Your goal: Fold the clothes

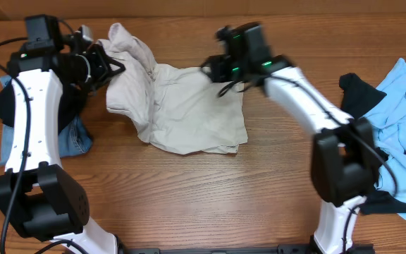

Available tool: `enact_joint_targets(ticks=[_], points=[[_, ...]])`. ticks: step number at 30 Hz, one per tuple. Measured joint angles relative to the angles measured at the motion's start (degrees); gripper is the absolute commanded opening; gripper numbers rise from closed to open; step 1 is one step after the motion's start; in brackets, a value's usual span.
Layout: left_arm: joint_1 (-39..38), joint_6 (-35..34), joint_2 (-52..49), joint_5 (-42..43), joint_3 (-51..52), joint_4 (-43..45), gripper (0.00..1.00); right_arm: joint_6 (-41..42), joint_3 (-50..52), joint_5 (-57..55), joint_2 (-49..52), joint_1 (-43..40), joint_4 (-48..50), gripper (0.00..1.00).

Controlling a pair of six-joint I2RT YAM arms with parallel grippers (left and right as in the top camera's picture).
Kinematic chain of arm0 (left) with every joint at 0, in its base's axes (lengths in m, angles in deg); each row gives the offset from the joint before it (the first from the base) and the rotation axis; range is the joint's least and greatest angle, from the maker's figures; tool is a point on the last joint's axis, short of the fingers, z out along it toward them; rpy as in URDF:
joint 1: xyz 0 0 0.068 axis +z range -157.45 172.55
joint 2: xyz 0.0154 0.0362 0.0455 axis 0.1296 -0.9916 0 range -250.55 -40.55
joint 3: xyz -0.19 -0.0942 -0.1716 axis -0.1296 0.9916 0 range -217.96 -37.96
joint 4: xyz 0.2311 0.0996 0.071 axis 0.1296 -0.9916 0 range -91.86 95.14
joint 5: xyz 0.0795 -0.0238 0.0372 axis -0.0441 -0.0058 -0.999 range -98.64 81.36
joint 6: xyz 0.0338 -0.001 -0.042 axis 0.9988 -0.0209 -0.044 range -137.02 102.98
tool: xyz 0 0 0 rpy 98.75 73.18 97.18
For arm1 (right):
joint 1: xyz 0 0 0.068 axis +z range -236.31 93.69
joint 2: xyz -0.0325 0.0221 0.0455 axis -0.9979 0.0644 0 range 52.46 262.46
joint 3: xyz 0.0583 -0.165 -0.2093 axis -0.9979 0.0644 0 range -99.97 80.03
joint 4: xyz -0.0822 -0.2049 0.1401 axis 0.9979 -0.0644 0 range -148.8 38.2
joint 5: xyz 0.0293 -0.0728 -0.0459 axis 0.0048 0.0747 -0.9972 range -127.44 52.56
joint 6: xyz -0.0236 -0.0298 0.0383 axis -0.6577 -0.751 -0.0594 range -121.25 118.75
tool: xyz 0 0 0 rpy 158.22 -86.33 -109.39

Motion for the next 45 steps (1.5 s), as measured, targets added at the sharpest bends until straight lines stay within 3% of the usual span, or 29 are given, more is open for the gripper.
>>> enact_joint_targets(ticks=[6, 20, 32, 45], points=[[-6.6, 0.8, 0.0, -3.5, 0.0, -0.1, 0.09, 0.0, -0.1, -0.1, -0.8, -6.2, -13.7, 0.49], [-21.2, -2.4, 0.0, -16.5, 0.0, 0.3, 0.09, -0.7, 0.0, -9.4, -0.8, -16.4, -29.9, 0.49], [-23.3, -7.1, 0.0, -16.9, 0.0, 1.2, 0.11, -4.5, 0.0, -10.9, -0.8, -12.9, -38.9, 0.48], [-23.3, -7.3, 0.0, -16.9, 0.0, 1.3, 0.13, -11.0, 4.7, -6.6, 1.0, -8.4, -36.8, 0.42]])
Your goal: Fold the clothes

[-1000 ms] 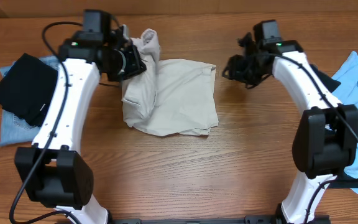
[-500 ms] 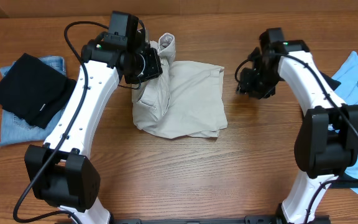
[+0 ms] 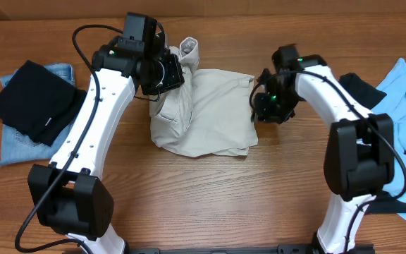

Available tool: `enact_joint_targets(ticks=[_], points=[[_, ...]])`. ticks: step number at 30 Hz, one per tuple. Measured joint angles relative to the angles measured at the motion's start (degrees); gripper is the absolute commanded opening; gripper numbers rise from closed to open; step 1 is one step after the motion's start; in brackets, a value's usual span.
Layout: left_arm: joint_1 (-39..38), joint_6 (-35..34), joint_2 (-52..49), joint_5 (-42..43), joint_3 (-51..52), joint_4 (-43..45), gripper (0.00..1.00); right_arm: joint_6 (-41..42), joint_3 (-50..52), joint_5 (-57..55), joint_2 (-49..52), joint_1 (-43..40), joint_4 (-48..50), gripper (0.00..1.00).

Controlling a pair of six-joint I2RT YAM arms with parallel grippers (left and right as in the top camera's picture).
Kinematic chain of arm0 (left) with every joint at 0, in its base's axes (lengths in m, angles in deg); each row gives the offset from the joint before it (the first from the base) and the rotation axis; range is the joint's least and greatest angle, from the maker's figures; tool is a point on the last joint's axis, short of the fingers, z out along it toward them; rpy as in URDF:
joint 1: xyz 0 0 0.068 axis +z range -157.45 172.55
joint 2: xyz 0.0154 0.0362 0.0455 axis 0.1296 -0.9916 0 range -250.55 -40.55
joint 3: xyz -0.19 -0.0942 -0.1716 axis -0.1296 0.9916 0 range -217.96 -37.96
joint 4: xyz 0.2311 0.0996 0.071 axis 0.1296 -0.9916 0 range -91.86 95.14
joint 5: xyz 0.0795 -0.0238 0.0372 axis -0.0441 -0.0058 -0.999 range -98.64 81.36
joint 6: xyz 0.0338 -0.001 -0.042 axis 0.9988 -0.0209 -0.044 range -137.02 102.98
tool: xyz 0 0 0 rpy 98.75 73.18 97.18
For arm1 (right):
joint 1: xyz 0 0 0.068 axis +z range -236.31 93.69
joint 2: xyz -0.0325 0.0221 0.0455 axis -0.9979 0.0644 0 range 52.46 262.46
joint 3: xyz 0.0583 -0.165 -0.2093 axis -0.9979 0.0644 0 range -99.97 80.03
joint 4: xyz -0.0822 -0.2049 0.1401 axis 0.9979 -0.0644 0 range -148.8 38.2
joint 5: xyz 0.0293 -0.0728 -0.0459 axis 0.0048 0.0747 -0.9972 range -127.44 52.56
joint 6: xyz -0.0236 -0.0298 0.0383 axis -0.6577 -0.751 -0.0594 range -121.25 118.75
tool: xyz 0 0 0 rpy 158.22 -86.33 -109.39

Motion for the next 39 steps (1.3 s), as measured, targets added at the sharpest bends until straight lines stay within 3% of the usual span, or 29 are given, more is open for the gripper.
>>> enact_joint_targets(ticks=[10, 18, 23, 31, 39], points=[[0.0, 0.0, 0.0, 0.0, 0.0, 0.0, 0.12, -1.9, 0.3, 0.9, 1.3, 5.1, 1.9, 0.42], [0.0, -0.2, 0.0, 0.9, 0.0, -0.9, 0.04, -2.2, 0.3, 1.0, 4.0, 5.2, 1.9, 0.42], [0.1, -0.2, 0.0, 3.4, -0.4, -2.2, 0.04, -2.3, 0.3, 1.5, 5.2, 4.9, 1.5, 0.42], [1.7, -1.2, 0.3, 4.6, -9.6, -9.2, 0.04, -2.3, 0.2, 1.7, 5.3, 4.8, 1.5, 0.42], [1.1, -3.0, 0.9, 4.9, -10.5, -10.0, 0.04, -2.3, 0.2, 1.9, 5.4, 4.8, 1.4, 0.42]])
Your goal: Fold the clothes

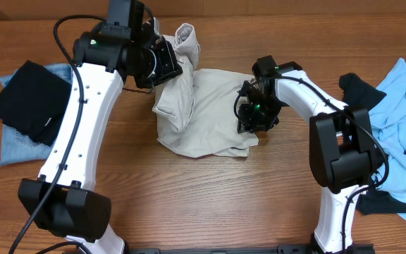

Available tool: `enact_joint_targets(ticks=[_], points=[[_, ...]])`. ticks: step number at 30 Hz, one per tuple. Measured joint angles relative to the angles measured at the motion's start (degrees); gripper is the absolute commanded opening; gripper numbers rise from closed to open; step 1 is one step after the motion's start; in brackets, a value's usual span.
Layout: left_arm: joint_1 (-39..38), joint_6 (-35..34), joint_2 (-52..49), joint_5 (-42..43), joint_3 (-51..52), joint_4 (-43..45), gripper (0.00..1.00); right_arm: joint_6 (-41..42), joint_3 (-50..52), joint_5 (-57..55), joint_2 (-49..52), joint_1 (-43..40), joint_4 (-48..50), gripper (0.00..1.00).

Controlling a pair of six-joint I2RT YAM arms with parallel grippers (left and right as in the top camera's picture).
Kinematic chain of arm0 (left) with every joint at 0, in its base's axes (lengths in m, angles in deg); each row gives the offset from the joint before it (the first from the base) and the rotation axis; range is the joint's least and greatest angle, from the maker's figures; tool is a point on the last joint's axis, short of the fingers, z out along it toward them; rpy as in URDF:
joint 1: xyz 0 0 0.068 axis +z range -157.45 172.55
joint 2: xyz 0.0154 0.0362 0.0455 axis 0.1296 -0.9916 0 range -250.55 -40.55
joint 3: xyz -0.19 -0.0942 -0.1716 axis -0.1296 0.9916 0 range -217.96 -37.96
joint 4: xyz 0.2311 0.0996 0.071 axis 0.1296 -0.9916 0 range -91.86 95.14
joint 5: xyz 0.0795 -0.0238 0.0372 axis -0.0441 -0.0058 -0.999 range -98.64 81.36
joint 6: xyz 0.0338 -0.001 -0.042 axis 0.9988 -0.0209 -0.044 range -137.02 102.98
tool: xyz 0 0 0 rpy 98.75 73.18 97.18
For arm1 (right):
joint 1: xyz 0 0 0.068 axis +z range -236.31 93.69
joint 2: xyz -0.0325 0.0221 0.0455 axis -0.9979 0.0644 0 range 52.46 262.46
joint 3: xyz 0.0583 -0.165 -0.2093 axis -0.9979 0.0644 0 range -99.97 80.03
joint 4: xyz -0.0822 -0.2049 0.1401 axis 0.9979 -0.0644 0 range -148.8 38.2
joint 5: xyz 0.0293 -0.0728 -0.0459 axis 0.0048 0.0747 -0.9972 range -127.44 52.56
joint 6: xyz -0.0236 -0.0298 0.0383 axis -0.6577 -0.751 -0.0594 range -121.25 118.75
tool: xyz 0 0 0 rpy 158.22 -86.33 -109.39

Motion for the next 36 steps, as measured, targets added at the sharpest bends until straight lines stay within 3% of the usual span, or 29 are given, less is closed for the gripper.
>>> enact_joint_targets(ticks=[14, 23, 36], points=[[-7.9, 0.0, -5.4, -4.3, 0.0, -0.3, 0.04, 0.0, 0.0, 0.0, 0.0, 0.0, -0.2, 0.41], [-8.7, -0.3, -11.7, -4.5, 0.0, 3.6, 0.04, -0.2, -1.5, -0.3, 0.7, 0.0, -3.7, 0.4], [-10.0, -1.1, -12.6, -4.8, 0.0, 4.8, 0.09, 1.6, -3.3, -3.1, 0.7, -0.6, -5.2, 0.4]])
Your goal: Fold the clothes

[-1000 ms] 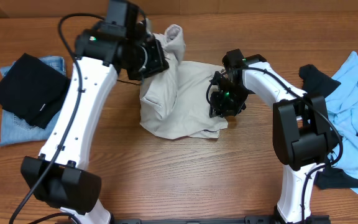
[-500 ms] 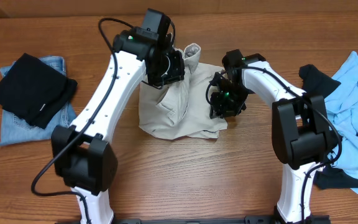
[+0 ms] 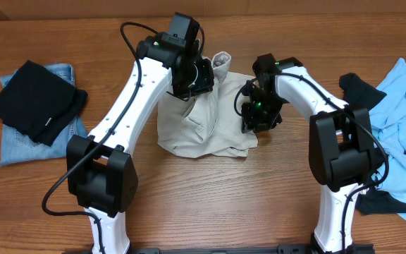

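Note:
A beige garment (image 3: 203, 130) lies half folded in the middle of the table. My left gripper (image 3: 204, 76) is over its upper middle, shut on a raised bunch of the cloth, whose end (image 3: 221, 61) sticks up beside the fingers. The left part of the garment is doubled over toward the right. My right gripper (image 3: 254, 116) points down at the garment's right edge and touches the cloth; its fingers are hidden under the wrist, so their state does not show.
A black garment (image 3: 34, 102) lies on folded jeans (image 3: 20, 148) at the far left. At the far right a light blue garment (image 3: 404, 106) and a dark garment (image 3: 358, 90) are heaped near the table edge and the right arm's base.
My left gripper has moved right with the cloth, from over the garment's upper left to its upper middle. More of the left side now lies folded over. The right gripper stayed at the right edge.
At first the garment lay spread and crumpled, my left gripper at its top left and the right at its top right corner. Then the left had carried its side inward while the right sat at the right edge. The fold now reaches the middle.

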Available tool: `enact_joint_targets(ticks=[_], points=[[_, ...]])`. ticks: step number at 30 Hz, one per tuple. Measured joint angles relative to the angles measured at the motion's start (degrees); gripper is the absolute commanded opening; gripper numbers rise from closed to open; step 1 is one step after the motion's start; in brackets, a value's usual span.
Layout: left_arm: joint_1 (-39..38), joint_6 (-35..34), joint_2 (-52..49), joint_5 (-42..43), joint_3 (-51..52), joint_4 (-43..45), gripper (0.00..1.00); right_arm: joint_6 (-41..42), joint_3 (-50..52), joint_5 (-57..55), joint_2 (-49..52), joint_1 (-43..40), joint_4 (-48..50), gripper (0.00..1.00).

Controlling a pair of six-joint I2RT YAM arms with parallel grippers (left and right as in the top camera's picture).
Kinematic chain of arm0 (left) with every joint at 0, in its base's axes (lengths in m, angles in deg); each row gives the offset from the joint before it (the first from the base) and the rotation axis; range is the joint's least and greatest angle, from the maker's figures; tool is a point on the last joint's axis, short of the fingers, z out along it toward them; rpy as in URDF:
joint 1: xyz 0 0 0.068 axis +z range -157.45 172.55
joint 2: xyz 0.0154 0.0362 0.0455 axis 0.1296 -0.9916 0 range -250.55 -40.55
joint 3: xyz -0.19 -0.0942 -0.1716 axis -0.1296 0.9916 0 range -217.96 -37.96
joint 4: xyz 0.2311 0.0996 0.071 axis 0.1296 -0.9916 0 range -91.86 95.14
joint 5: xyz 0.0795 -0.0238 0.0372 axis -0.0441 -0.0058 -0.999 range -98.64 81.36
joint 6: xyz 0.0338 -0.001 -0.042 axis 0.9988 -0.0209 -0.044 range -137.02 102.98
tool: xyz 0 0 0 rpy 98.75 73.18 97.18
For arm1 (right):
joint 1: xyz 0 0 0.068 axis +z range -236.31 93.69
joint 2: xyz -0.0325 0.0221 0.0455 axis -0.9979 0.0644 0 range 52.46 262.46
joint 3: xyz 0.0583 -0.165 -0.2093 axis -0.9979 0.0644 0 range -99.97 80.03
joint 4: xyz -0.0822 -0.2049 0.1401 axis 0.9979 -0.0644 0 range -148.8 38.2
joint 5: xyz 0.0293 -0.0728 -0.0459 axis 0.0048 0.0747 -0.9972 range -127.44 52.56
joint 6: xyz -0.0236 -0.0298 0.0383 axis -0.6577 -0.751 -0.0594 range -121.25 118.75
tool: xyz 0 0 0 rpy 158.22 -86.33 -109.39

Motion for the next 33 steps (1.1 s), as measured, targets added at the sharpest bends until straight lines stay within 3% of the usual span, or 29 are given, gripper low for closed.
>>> enact_joint_targets(ticks=[4, 5, 7, 8, 11, 21, 24, 28, 33], points=[[-1.1, 0.0, 0.0, -0.5, 0.0, 1.1, 0.14, 0.7, -2.1, -1.1, -1.0, -2.0, -1.4, 0.4], [-1.3, 0.0, 0.0, -0.6, 0.0, 1.4, 0.23, 0.8, -2.9, -1.2, -1.6, -2.7, -1.8, 0.4], [-1.7, -0.1, 0.0, -0.5, 0.0, 1.8, 0.53, 0.9, -4.5, -1.5, -2.9, -4.0, -2.8, 0.4], [-2.0, -0.4, 0.0, -0.5, 0.0, 2.0, 0.59, 0.9, -5.4, -1.7, -3.6, -4.6, -3.3, 0.4], [-2.4, -0.5, 0.0, -0.2, 0.0, 2.2, 0.67, 1.0, -7.9, -1.8, -5.4, -6.1, -4.4, 0.4], [-1.3, 4.3, 0.0, 3.2, 0.0, 3.5, 0.58, 1.0, -11.8, -2.1, -6.6, -6.9, -6.3, 0.4], [1.5, 5.0, 0.0, 2.8, 0.0, 3.5, 0.51, -0.3, -12.1, -0.5, -6.6, -6.9, -7.3, 0.4], [5.8, 6.8, 0.0, -2.5, 0.0, 4.9, 0.42, -5.3, -12.1, 6.4, -6.6, -6.7, -9.9, 0.4], [7.7, 13.5, -0.4, -7.5, -0.2, 11.9, 0.43, -8.8, -12.1, 12.4, -6.6, -4.0, -11.8, 0.4]])
